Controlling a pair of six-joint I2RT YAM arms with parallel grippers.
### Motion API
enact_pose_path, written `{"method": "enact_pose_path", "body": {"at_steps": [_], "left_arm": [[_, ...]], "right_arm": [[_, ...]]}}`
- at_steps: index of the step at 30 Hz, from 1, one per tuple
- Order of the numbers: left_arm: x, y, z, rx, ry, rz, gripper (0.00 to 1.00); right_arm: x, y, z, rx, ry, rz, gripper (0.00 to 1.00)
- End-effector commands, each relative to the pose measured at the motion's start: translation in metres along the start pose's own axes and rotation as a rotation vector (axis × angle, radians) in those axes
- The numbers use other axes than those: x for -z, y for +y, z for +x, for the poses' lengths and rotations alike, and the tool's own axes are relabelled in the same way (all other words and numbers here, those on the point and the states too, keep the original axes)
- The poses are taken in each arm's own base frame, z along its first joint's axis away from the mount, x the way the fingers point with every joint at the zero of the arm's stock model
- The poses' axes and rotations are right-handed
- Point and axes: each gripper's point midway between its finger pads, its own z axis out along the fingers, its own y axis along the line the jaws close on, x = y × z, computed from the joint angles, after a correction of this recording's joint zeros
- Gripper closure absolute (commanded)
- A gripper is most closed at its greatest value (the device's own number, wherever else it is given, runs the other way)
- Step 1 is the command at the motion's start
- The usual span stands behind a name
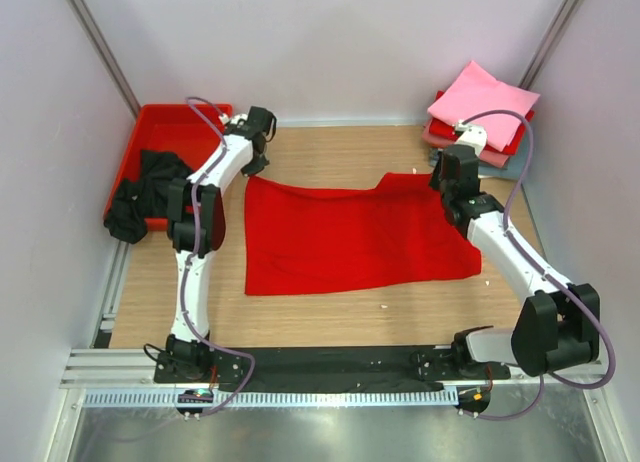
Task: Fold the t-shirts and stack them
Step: Fold the tshirt
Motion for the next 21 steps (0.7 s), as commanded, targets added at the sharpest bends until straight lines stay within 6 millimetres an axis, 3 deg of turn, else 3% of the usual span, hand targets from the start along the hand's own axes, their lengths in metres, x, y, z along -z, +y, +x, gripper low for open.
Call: {"method": "enact_pose_path", "body": {"at_steps": [1, 4, 8, 21], "left_arm": [[0.014, 0.001, -0.033, -0.042, -0.066, -0.027, 1.0], [0.018, 0.005, -0.041, -0.079, -0.087, -0.047, 1.0], [0.02, 0.01, -0.038, -0.086, -0.078, -0.053, 1.0], [0.037, 0.026, 0.0, -0.08, -0.015, -0.027, 1.0]], "right_arm": [[0.004, -0.014, -0.047, -0.025, -0.091, 0.061, 0.98], [0.012, -0.017, -0.057, -0.029, -0.118, 0.063, 0.99], [0.013, -0.018, -0.058, -0.02, -0.114, 0.076, 0.99], [0.027, -0.025, -0.051, -0.029, -0.087, 0.079, 0.99]]}}
